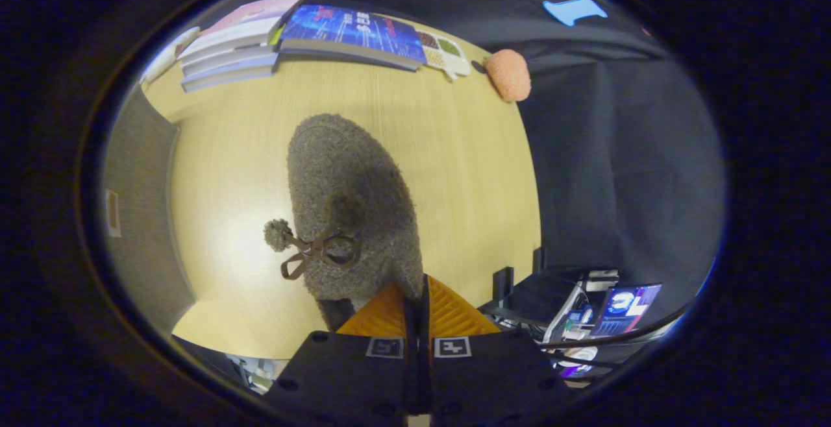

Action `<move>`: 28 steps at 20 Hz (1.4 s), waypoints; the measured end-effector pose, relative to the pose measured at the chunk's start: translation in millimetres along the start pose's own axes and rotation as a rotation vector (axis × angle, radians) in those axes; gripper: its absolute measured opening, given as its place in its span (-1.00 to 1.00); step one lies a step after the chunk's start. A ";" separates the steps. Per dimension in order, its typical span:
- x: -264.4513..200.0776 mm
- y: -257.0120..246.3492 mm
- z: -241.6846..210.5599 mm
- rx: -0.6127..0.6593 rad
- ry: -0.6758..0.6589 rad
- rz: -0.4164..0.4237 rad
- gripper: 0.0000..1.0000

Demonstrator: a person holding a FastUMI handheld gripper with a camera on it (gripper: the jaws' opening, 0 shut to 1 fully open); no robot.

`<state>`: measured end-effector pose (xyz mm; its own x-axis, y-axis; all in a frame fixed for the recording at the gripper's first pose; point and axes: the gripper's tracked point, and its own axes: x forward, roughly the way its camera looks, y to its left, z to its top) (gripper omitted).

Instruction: Open the storage box then place both shoes into the box .Put the left shoe in first, then the right shoe, with the right side of both shoes facing outward in a uniform manner.

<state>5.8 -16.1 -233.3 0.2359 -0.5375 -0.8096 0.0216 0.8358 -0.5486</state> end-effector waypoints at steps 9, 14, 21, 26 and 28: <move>-174.1 62.4 38.0 0.060 -0.191 0.027 -0.93; -218.9 138.4 37.3 0.097 -0.178 0.174 -0.94; -195.3 234.8 26.2 0.091 -0.081 0.296 -0.93; -151.4 257.7 20.1 0.096 -0.025 0.283 -0.93; -135.6 270.4 19.7 0.102 -0.010 0.315 -0.93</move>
<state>-1.2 285.0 -267.8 0.2558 -0.2499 -0.9339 0.0429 0.9680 -0.2473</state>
